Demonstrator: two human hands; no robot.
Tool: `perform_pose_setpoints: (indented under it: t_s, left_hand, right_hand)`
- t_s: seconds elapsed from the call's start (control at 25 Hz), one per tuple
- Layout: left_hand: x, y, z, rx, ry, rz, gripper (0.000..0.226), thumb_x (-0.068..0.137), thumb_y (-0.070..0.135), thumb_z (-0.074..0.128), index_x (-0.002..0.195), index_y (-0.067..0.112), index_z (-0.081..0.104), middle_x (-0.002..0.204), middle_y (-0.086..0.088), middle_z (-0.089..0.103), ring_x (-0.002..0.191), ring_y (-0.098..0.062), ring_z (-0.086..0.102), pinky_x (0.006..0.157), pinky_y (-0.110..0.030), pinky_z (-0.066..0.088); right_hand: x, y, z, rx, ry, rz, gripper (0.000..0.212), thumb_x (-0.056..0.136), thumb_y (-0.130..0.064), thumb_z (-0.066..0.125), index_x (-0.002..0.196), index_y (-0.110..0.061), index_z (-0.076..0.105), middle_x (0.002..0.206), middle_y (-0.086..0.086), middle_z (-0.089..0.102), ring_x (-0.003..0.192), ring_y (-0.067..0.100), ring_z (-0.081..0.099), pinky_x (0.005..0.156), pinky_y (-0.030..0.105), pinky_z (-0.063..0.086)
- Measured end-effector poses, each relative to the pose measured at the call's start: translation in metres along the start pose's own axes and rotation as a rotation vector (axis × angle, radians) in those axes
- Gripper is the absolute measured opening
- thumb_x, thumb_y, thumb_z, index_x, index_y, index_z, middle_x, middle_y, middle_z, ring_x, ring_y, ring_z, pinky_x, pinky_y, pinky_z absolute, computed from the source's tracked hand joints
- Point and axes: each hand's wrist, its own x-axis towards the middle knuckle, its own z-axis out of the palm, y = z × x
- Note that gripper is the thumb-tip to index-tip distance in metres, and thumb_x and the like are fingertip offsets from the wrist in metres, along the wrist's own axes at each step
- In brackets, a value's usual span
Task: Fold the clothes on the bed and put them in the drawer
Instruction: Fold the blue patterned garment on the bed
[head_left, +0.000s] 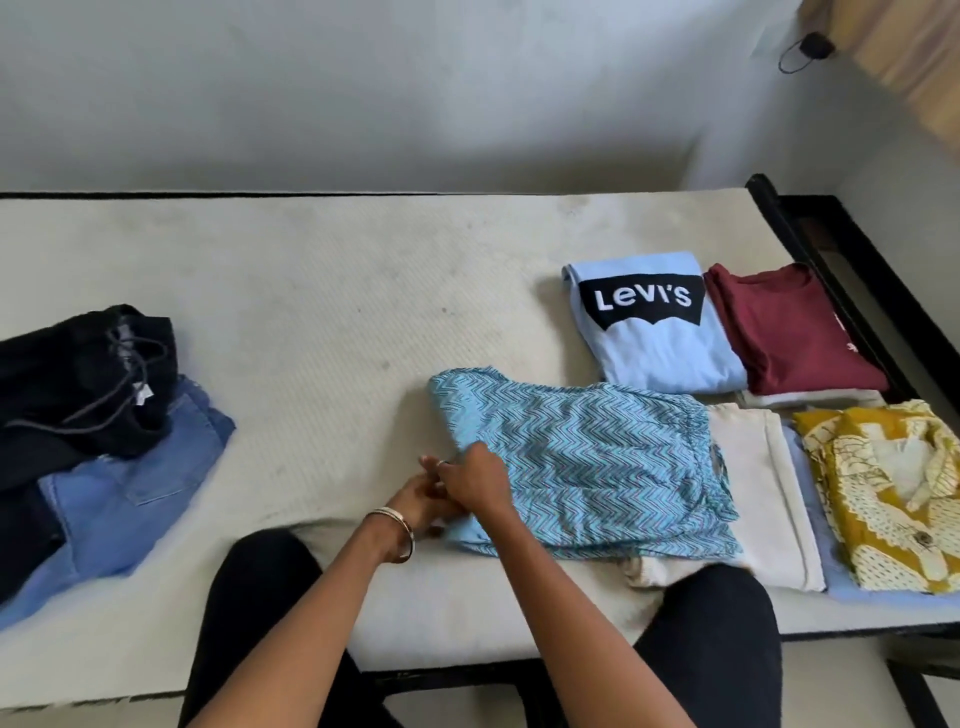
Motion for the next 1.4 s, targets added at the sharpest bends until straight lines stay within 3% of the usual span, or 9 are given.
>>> perform_pose_setpoints:
  t_s: [0.12,0.24,0.36,0.52,0.76,0.96,1.08,1.28,1.4]
  left_hand:
    - [-0.007,0.008,-0.019,0.257,-0.17,0.058,0.036,0.072,0.003,0.069,0.099,0.026,0.07,0.081,-0.003,0.069,0.076,-0.016,0.065,0.069,-0.032,0.051]
    - [0.008,0.037,-0.029,0.772,0.371,0.532,0.05,0.059,0.025,0.075,0.109,0.029,0.066,0.1,-0.004,0.063,0.09,-0.02,0.06,0.083,-0.036,0.05]
    - [0.02,0.082,-0.002,1.165,0.439,0.757,0.087,0.059,0.04,0.083,0.137,0.021,0.048,0.129,-0.007,0.051,0.114,-0.03,0.05,0.089,-0.041,0.042]
    - [0.002,0.153,0.035,0.904,0.66,0.8,0.039,0.076,0.033,0.056,0.112,0.021,0.066,0.103,-0.005,0.067,0.098,-0.03,0.063,0.072,-0.034,0.042]
    - [-0.071,0.28,0.045,0.765,0.736,1.331,0.027,0.081,0.026,0.053,0.087,0.01,0.073,0.082,-0.013,0.072,0.077,-0.033,0.067,0.064,-0.034,0.047]
    - [-0.149,0.356,0.044,1.03,0.755,1.309,0.016,0.085,0.03,0.066,0.096,0.022,0.075,0.091,-0.009,0.074,0.089,-0.031,0.067,0.073,-0.036,0.051]
    - [-0.167,0.357,0.038,1.205,0.777,1.282,0.015,0.087,0.028,0.065,0.099,0.026,0.074,0.094,-0.01,0.073,0.09,-0.034,0.065,0.073,-0.038,0.052]
    - [-0.146,0.363,0.003,1.464,0.731,0.945,0.024,0.09,0.026,0.063,0.113,0.023,0.069,0.106,-0.015,0.067,0.097,-0.038,0.063,0.084,-0.044,0.053]
    - [-0.116,0.368,-0.018,1.552,0.713,0.826,0.023,0.09,0.014,0.061,0.11,0.018,0.069,0.108,-0.019,0.066,0.099,-0.04,0.062,0.086,-0.044,0.052]
  right_hand:
    - [0.009,-0.008,-0.02,-0.155,0.081,0.017,0.031,0.091,-0.019,0.054,0.117,-0.003,0.054,0.124,0.019,0.059,0.114,0.038,0.058,0.086,0.038,0.047]
    - [0.018,-0.02,-0.055,-0.329,0.036,-0.179,0.026,0.09,-0.017,0.052,0.111,-0.002,0.057,0.119,0.023,0.059,0.112,0.041,0.058,0.087,0.04,0.048]
    - [0.013,-0.054,-0.103,-0.497,0.019,-0.361,0.024,0.089,-0.017,0.056,0.108,-0.005,0.062,0.11,0.022,0.064,0.103,0.041,0.061,0.076,0.035,0.045]
    - [-0.015,-0.112,-0.193,-0.646,0.212,-0.504,0.025,0.08,-0.025,0.055,0.099,-0.012,0.065,0.106,0.018,0.065,0.1,0.038,0.063,0.079,0.038,0.052]
    - [-0.095,-0.178,-0.331,-0.763,0.449,-0.596,0.049,0.062,-0.05,0.087,0.099,-0.023,0.07,0.089,0.001,0.059,0.091,0.029,0.06,0.077,0.037,0.049]
    - [-0.122,-0.166,-0.372,-0.71,0.531,-0.589,0.029,0.075,-0.023,0.084,0.068,-0.015,0.058,0.074,0.006,0.058,0.073,0.029,0.061,0.059,0.029,0.042]
    - [-0.113,-0.152,-0.362,-0.626,0.523,-0.645,0.019,0.085,-0.017,0.074,0.075,-0.009,0.059,0.066,0.0,0.052,0.067,0.022,0.053,0.052,0.026,0.029]
    - [-0.069,-0.162,-0.344,-0.664,0.441,-0.606,0.02,0.084,-0.016,0.072,0.071,-0.015,0.057,0.08,0.013,0.061,0.078,0.027,0.057,0.065,0.032,0.04]
    - [-0.037,-0.172,-0.322,-0.68,0.575,-0.583,0.006,0.087,-0.008,0.061,0.085,-0.013,0.063,0.096,0.019,0.059,0.089,0.035,0.061,0.067,0.034,0.04]
